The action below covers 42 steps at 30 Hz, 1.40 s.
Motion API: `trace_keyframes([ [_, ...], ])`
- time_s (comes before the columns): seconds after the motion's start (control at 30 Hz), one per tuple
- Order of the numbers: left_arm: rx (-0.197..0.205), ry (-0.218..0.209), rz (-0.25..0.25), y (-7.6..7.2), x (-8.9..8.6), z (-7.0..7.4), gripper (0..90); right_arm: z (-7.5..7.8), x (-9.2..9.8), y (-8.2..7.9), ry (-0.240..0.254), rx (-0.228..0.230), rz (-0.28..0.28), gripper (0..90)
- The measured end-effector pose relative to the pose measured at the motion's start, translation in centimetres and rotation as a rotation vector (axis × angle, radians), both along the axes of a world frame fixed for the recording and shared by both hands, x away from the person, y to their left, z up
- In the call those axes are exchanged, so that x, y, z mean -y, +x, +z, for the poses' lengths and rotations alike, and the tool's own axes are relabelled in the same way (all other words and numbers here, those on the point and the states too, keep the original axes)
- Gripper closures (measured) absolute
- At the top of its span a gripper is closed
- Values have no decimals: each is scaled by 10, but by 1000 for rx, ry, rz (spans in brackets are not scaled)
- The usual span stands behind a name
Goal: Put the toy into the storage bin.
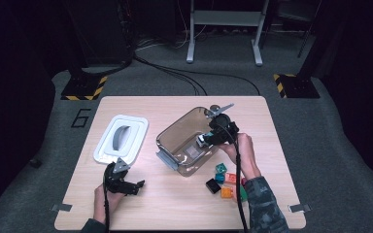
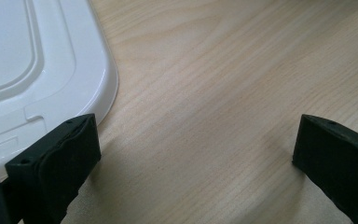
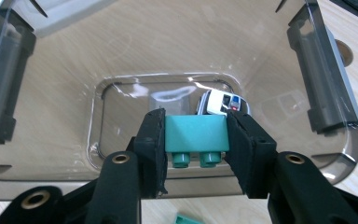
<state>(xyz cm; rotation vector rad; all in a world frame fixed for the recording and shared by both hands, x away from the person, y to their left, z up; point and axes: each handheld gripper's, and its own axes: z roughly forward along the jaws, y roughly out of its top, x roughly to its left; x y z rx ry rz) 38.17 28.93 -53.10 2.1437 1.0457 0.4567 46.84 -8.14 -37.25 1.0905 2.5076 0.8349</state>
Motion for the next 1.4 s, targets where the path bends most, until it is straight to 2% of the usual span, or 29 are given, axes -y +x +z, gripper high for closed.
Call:
trace_keyframes([
  [0.2, 1, 3, -1, 0, 0, 0, 6, 0, 1, -2, -13, -4, -6, 582],
  [0.33, -1, 3, -1, 0, 0, 0, 5, -1, 2, -4, -12, -10, 9, 565],
  [0.43, 3, -3, 4, 0, 0, 0, 6, -1, 1, -4, -20, -9, 7, 477],
  [0.5, 0, -4, 4, 0, 0, 0, 6, -1, 2, -5, -9, -8, 3, 418],
  [0.63, 2, -4, 4, 0, 0, 0, 6, 1, 8, -13, 22, 22, -3, 290],
  [0.7, 4, -3, 5, 0, 0, 0, 6, 3, 15, -21, 52, 42, -7, 224],
  [0.9, -1, 6, -3, 0, 0, 0, 7, 0, 39, -47, 100, 84, -41, 155],
  [1.1, 1, -1, 2, 0, 0, 0, 7, -17, 69, -71, 105, 93, -92, 143],
  [1.17, 1, -2, 4, 0, 0, 0, 7, -25, 77, -76, 92, 78, -113, 125],
  [1.2, 1, -2, 4, 0, 0, 0, 8, -33, 86, -81, 101, 62, -124, 117],
  [1.4, 1, -1, 3, 0, 0, 0, 8, -65, 116, -96, 110, 17, -198, 144],
])
